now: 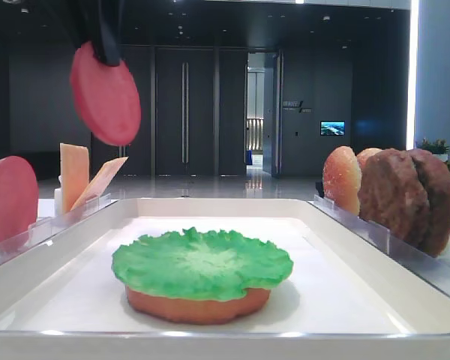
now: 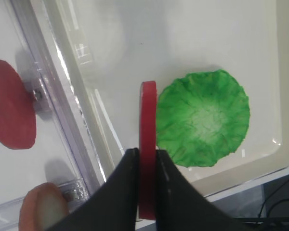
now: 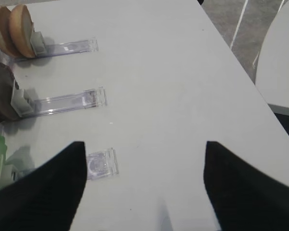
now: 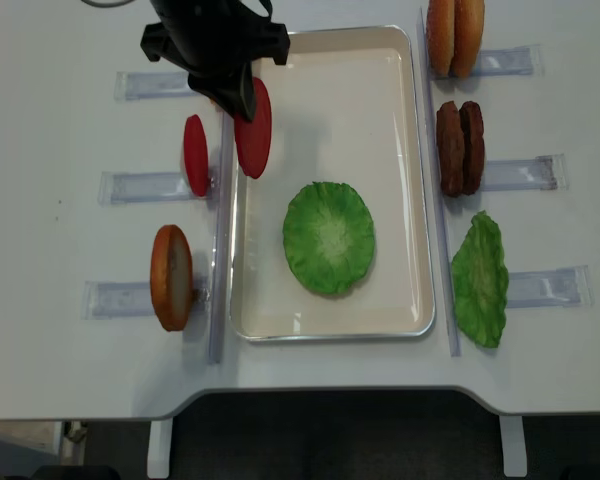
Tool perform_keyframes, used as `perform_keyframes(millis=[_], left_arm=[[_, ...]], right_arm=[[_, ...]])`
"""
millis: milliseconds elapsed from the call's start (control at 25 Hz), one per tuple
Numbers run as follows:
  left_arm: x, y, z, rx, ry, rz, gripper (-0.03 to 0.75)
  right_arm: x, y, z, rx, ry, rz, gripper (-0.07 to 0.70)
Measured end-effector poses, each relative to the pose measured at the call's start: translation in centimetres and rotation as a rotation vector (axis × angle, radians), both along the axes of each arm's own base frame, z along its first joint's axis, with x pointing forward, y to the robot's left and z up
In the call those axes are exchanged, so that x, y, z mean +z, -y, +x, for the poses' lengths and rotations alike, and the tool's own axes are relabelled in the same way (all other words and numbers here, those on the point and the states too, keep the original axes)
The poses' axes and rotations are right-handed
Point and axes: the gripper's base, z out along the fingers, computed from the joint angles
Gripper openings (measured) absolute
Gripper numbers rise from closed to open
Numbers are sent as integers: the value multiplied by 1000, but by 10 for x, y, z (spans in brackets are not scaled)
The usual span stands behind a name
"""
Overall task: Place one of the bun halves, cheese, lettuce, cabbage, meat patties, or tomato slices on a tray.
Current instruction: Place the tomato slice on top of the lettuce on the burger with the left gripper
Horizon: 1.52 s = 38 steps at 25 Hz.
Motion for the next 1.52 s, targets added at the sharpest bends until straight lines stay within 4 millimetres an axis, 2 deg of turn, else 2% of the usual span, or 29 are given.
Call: perform_keyframes(millis=[240,400,760,1120,1320,1520], left_arm=[[18,4,-12,-54,30,-127,53],[16,9,-22,-100,42,-244,53],[-31,20,-40,-180,-32,-484,53],[-80,7,-59,-144,-82,-565,53],[-91,0,-60,-129,-49,-591,53],[-98,1,-54,-124,-25,-626,51]], right_arm=[[0,0,0,0,0,1,489],[0,0,0,0,0,1,489],[0,0,0,0,0,1,489],[0,0,0,0,0,1,489],[0,0,0,1,0,1,489],[0,0,0,1,0,2,489]])
